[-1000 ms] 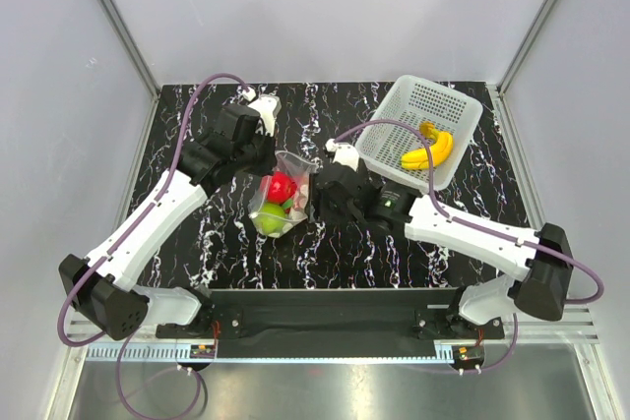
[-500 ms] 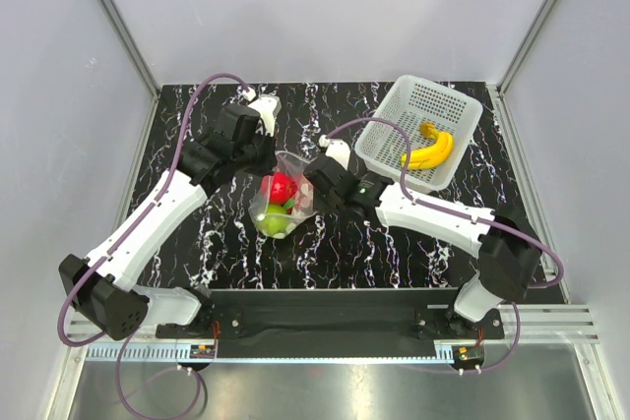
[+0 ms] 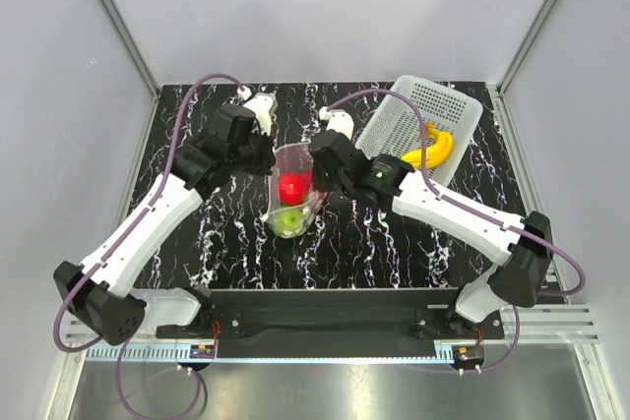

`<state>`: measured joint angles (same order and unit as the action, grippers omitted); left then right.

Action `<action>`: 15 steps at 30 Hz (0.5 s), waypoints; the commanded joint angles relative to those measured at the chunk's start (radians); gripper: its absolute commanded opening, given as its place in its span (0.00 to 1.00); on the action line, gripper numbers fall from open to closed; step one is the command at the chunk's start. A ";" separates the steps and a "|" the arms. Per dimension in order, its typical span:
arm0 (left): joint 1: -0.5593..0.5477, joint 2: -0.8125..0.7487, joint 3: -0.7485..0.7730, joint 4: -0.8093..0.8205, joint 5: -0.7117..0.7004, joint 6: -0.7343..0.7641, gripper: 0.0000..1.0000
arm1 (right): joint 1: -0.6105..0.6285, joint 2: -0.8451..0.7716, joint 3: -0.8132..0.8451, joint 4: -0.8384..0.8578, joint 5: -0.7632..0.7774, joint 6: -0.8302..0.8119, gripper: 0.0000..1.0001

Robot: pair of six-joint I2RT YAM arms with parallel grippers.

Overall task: Place the food in the zip-top bag and seal the zipper
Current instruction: Adjust the zipper food storage bag at the center of the board.

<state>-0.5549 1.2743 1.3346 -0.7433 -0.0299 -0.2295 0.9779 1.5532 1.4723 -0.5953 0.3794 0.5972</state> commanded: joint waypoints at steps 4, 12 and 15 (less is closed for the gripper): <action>0.018 -0.081 0.015 0.071 0.005 -0.005 0.00 | 0.004 -0.035 0.060 -0.035 0.101 -0.033 0.00; 0.024 -0.073 0.020 0.071 0.059 -0.007 0.00 | -0.012 0.039 0.071 -0.029 0.089 -0.028 0.00; 0.024 -0.075 0.015 0.074 0.064 -0.005 0.00 | -0.012 0.039 0.088 -0.015 0.059 -0.045 0.02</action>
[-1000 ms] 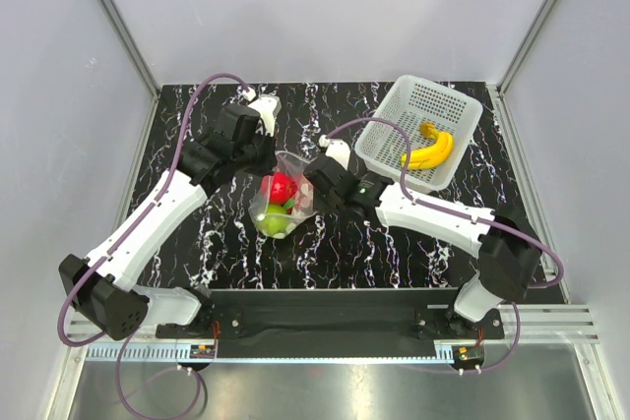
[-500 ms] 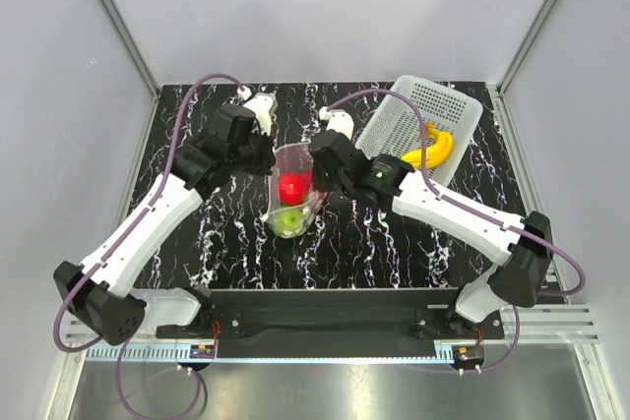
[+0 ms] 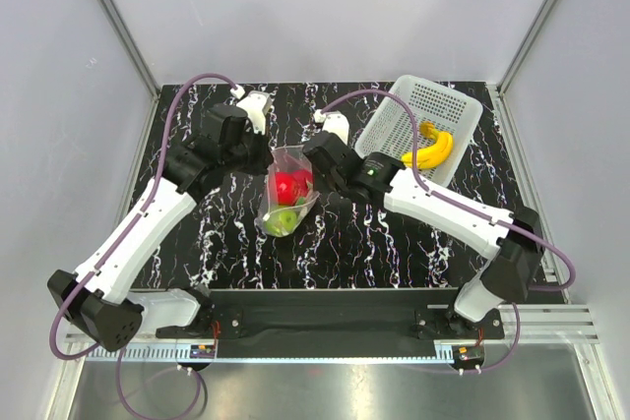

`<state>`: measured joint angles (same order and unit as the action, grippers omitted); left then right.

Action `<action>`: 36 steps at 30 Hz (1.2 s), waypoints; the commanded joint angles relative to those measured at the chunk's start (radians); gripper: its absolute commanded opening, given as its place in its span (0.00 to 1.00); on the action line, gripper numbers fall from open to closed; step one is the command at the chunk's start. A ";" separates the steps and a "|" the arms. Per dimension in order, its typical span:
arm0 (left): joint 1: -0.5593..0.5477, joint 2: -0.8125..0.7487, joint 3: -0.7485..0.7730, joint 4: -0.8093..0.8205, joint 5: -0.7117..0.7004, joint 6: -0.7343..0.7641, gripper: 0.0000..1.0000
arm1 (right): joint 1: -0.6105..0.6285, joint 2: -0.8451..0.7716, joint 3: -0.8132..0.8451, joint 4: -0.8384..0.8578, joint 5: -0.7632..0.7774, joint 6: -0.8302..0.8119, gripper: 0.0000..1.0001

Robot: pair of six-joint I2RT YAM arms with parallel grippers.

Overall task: Place the food in the zip-top bag and seal the zipper
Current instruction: Adjust the zipper food storage bag at the center of the board, then pick up the fake fruit from the bin.

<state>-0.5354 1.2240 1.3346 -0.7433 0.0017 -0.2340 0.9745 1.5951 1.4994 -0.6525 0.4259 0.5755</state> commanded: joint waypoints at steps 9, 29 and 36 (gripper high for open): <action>0.009 0.008 0.024 0.058 0.009 0.001 0.00 | -0.010 -0.128 0.024 -0.013 0.031 -0.037 0.62; 0.020 0.022 0.023 0.055 0.023 -0.002 0.00 | -0.655 -0.190 -0.168 -0.045 -0.159 -0.086 0.82; 0.018 0.020 0.025 0.055 0.034 -0.004 0.00 | -0.746 0.007 -0.131 -0.039 -0.104 -0.072 0.92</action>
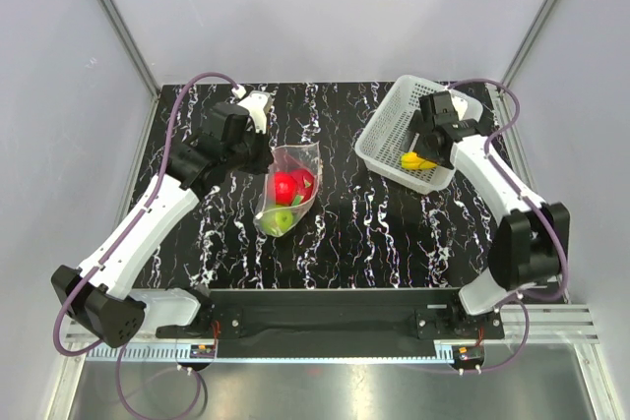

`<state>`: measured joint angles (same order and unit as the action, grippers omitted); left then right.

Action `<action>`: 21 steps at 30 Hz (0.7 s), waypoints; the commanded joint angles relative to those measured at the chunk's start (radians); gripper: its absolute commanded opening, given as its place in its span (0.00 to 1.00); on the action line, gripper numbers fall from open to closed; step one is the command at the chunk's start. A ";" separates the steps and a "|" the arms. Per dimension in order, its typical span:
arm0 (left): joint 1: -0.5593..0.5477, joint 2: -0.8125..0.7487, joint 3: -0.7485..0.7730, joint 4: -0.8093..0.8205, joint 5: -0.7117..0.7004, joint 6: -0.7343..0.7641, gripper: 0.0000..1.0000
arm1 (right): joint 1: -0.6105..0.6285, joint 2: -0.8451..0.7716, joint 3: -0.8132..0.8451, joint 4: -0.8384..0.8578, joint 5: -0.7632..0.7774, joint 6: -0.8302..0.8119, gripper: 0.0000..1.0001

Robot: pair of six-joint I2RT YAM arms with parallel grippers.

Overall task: Place the food in the zip-top bag and seal the zipper
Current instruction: Pick up the fake fruit from the bin.

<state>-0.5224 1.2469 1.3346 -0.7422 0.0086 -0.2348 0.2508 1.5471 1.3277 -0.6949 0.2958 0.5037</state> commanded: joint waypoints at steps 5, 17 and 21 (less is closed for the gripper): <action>0.007 -0.001 0.024 0.053 0.027 -0.003 0.00 | -0.045 0.217 0.094 -0.001 0.101 0.071 1.00; 0.005 0.006 0.024 0.053 0.031 -0.003 0.00 | -0.100 0.484 0.261 0.143 0.109 0.128 1.00; 0.007 0.009 0.024 0.052 0.036 -0.003 0.00 | -0.100 0.498 0.275 0.161 0.092 0.104 0.80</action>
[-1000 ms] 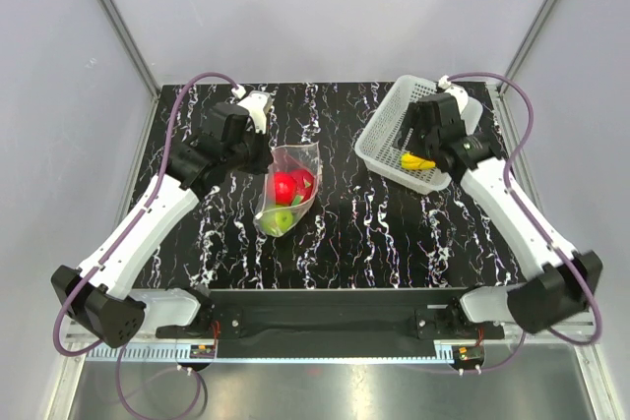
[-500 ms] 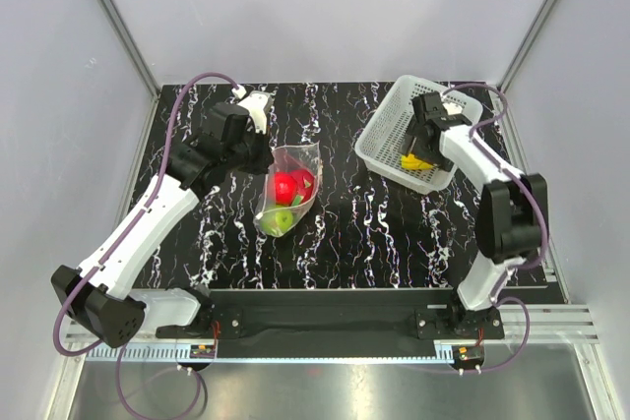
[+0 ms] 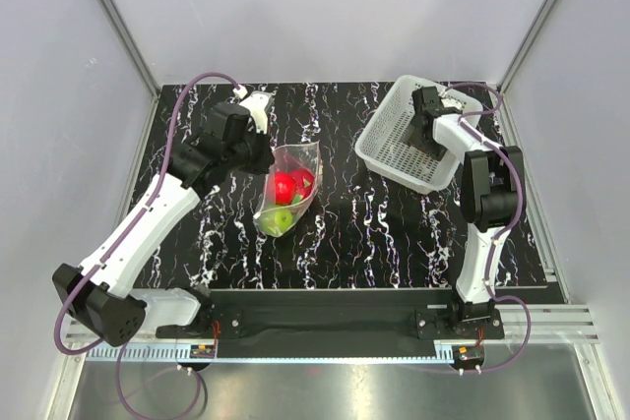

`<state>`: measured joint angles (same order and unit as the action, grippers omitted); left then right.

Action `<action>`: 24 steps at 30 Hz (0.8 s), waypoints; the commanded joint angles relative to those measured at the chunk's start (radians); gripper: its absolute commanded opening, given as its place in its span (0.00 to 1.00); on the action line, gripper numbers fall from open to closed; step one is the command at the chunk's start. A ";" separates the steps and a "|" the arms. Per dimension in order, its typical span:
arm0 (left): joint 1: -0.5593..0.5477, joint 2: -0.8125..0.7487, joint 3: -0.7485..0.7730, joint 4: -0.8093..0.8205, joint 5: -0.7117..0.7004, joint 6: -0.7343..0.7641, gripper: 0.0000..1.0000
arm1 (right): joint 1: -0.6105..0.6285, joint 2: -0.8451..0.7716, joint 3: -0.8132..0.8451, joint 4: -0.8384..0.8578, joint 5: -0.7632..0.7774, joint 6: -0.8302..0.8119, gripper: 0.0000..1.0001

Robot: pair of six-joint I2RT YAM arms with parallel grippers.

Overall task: Place the food in the zip-top bag and seal the zipper
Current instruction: Pick up the fake fruit from the bin.

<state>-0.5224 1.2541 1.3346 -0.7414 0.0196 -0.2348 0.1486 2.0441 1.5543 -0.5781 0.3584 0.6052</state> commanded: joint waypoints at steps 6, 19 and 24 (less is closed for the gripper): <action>0.007 0.002 0.025 0.050 0.026 -0.003 0.00 | 0.002 -0.038 0.047 0.067 0.079 -0.033 0.85; 0.005 0.007 0.026 0.050 0.033 -0.001 0.00 | -0.015 -0.021 0.216 -0.054 0.051 0.021 1.00; 0.007 0.008 0.026 0.050 0.039 -0.001 0.00 | -0.066 0.095 0.370 -0.194 -0.019 0.164 1.00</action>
<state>-0.5224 1.2625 1.3346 -0.7391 0.0280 -0.2348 0.1226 2.0636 1.7966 -0.6632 0.3687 0.6529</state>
